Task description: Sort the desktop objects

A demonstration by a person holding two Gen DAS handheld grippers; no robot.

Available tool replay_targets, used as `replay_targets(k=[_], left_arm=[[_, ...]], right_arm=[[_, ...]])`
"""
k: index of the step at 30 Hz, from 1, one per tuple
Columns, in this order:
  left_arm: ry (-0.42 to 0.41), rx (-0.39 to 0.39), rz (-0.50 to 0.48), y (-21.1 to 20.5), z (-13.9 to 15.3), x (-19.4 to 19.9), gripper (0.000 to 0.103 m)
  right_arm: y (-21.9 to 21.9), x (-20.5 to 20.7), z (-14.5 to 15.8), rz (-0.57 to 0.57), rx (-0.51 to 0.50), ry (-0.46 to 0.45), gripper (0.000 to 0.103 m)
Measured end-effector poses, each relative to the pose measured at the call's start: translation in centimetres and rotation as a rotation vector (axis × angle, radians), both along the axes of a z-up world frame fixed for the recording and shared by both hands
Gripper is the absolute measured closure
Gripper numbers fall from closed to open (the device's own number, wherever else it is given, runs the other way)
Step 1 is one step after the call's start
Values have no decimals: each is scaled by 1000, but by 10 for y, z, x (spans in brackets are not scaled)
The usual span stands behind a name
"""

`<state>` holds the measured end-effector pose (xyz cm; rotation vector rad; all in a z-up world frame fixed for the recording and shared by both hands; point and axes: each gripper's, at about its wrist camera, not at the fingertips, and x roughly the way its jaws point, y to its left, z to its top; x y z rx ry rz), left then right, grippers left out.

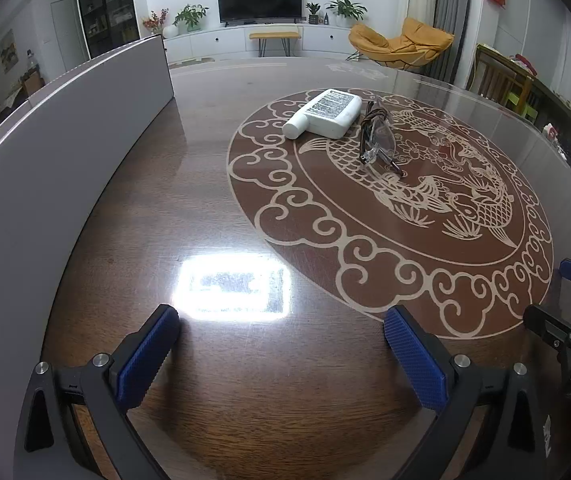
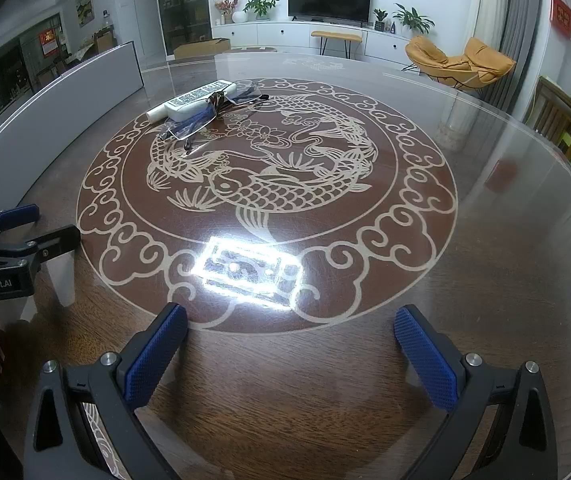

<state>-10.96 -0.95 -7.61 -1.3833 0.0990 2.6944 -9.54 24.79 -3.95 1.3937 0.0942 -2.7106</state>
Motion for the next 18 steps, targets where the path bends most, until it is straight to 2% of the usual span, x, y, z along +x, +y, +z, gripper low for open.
replay_targets(k=[2,5,9,12,15,18], left_arm=[[-8,6,-19,-1,0,-3,0],[-14,-5,-104,-11,0,-15,0],[-12,14,-42,-38,-1,-26,0],[-4,3,-21,-37,-3,-24,0],[0,1,-11,-37,-2,-21,0],[0,1,-11,-37,-2,-21,0]], right_arm=[[0,0,0,0,0,0,0],[0,0,0,0,0,0,0],[-4,-6,3,2,-5,1,0],[-19,-34,2,40,-10,-22,0],[-40,-79,5,66,-81,-29,0],[-57,-123,9,27,-174,-31,0]])
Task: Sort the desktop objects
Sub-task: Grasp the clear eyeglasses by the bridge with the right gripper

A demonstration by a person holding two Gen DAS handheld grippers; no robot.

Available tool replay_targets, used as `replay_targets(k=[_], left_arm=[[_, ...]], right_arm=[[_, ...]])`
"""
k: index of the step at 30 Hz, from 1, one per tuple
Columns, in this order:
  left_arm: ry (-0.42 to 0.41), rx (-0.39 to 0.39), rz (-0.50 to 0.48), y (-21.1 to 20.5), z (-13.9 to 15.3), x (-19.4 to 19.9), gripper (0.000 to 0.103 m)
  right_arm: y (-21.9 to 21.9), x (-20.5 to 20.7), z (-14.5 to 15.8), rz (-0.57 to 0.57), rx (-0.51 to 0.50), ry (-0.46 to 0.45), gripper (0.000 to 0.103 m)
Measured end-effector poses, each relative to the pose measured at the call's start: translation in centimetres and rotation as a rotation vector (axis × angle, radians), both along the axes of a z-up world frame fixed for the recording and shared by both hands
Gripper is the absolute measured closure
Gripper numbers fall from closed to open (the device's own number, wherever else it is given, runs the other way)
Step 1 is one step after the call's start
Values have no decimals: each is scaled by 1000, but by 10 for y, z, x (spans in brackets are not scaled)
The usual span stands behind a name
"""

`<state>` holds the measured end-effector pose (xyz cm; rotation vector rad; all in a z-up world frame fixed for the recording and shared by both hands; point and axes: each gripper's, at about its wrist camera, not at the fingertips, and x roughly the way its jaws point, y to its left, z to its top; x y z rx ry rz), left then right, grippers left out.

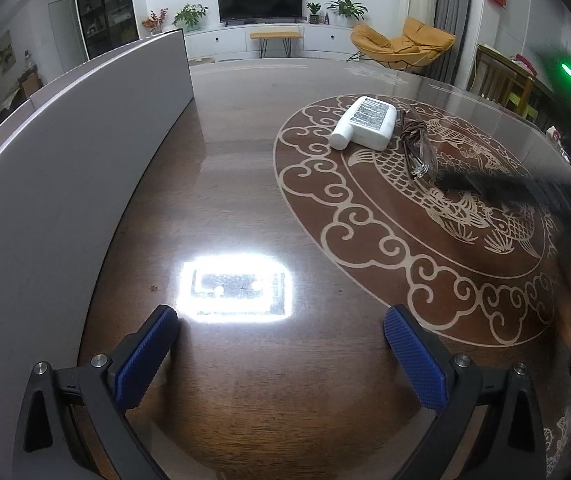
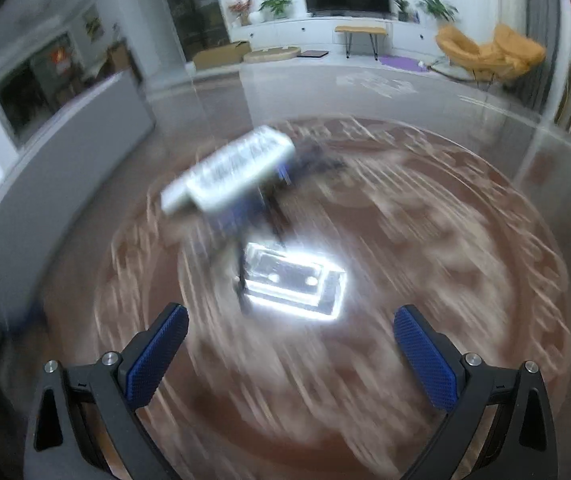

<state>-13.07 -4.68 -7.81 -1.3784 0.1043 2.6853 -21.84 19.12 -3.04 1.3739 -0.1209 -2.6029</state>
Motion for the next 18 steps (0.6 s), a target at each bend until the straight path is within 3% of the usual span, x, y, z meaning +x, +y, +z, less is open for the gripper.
replay_targets(k=[3,8,10,18], left_arm=[[0,0,0,0,-1,0,0],[0,1,0,0,0,0,0],[0,2,0,0,0,1,0],[1,-2,3,0,1,2,0]], right_arm=[[-14,-34,0,-48,-10,9,5],[-19,-41,2,-60,82,56,62],[-9,-33,3,-45,72,56,74],[58,36,5,-42,141,70,74]])
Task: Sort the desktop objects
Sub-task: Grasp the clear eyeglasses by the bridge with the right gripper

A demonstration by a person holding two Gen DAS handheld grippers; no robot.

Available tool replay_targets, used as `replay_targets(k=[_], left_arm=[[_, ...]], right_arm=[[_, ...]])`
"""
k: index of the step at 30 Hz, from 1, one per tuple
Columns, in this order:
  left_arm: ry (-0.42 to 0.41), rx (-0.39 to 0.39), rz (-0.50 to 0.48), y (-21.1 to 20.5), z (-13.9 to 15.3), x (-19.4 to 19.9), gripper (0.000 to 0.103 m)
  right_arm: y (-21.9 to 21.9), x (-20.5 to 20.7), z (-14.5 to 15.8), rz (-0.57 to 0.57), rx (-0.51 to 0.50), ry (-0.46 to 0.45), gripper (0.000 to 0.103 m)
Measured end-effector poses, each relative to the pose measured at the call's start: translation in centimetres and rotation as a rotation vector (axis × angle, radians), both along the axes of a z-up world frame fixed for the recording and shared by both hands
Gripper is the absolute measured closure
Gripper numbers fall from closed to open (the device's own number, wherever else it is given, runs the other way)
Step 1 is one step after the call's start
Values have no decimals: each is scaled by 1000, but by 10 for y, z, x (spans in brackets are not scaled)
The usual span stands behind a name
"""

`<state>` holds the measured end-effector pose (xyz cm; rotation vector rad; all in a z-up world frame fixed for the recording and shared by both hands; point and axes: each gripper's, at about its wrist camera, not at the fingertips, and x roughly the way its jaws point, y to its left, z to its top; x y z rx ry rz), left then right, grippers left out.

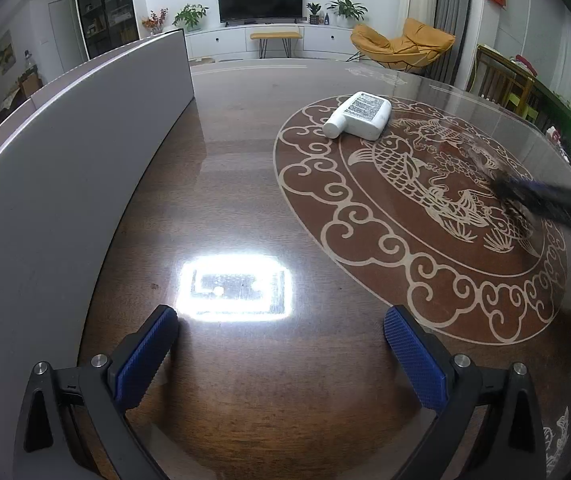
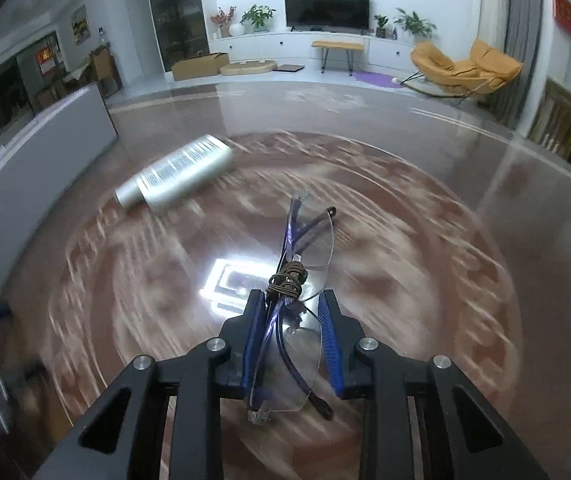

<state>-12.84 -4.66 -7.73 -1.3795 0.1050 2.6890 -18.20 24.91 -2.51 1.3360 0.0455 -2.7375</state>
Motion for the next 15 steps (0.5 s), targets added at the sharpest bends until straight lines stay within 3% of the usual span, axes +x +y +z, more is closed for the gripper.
replay_targets(k=[3,8,12,15], left_arm=[[-4,1,-5,3,0,-3,0],[-9,0,-130,37,1,-45,0],[-9,1,-200,60,1,-94,0],[-9,1,-180,69,2,-135,0]], right_arm=[[21,39,1,-2,38,18,68],[31,60,0,-10,26,2,33],[31,56,-1,-34,15,-7,28],[29,55,-2,-32,29,-7,27]])
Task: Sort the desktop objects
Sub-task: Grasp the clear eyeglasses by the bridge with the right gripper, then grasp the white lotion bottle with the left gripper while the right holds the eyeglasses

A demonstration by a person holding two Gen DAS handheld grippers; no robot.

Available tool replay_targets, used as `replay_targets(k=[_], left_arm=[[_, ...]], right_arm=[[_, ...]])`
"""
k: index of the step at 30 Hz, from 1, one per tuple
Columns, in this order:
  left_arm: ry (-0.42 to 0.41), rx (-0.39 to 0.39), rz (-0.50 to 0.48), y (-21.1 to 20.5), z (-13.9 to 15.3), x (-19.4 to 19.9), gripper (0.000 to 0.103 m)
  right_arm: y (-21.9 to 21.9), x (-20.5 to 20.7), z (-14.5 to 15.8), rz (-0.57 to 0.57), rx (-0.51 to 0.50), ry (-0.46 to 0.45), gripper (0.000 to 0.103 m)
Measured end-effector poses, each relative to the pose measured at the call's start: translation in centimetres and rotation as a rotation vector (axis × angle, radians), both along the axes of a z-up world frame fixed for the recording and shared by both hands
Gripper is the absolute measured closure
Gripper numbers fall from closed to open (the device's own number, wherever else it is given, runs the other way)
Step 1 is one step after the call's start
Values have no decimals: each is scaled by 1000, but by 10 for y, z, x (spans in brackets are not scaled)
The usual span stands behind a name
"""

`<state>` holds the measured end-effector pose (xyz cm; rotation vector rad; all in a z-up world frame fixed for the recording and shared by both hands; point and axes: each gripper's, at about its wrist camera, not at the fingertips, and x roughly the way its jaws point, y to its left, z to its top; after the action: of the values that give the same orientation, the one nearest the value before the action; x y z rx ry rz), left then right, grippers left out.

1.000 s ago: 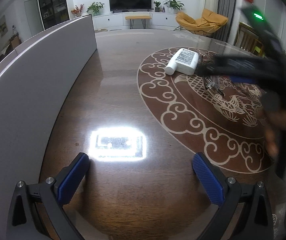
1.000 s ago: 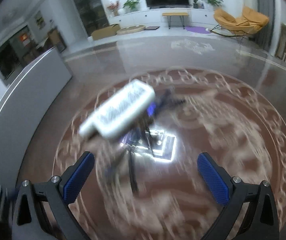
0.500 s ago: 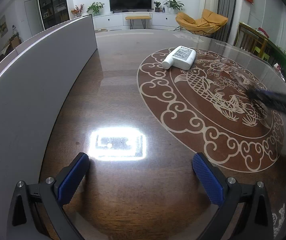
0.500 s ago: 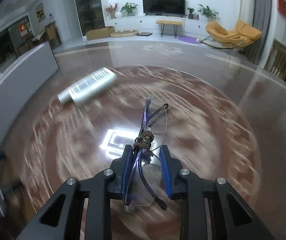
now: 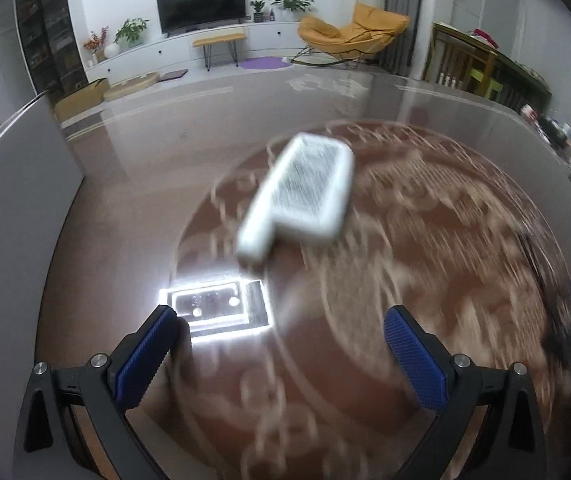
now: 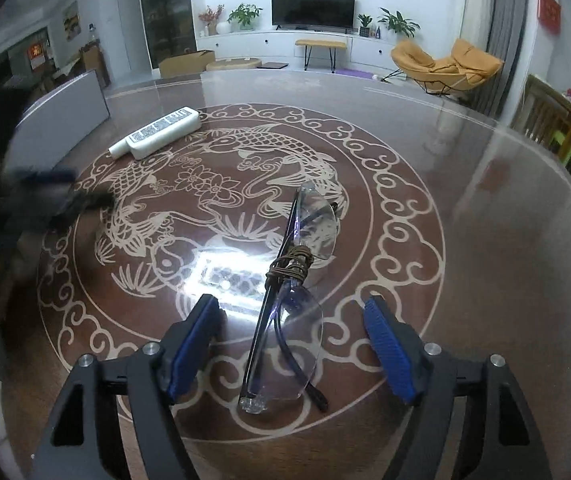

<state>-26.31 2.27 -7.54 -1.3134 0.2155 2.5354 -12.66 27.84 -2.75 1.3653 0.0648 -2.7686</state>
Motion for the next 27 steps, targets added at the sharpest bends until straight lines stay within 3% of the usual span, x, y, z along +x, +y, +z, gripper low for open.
replay_targets(k=[8,9,10,12,16,23,27], left_arm=[[-2,-7,7,33,3,-60,3],[14,-1,5,33,5,-61,29],[42,8,1,35,9,-58,46],[54,0,24,35,10,-51,51],[58,24,106,17,9,-16,52],[60,20,224,-28,4,113,52],[62,19,258,-41,3,153,51]], right_arm=[[1,0,-1,-5,3,-1,27],[1,1,-1,-5,4,-1,27],[2,0,0,-5,4,-1,27],[2,0,0,-5,4,-1,27],[2,0,0,-5,3,-1,26],[1,0,0,-5,4,-2,25],[1,1,-1,-8,8,-1,24]])
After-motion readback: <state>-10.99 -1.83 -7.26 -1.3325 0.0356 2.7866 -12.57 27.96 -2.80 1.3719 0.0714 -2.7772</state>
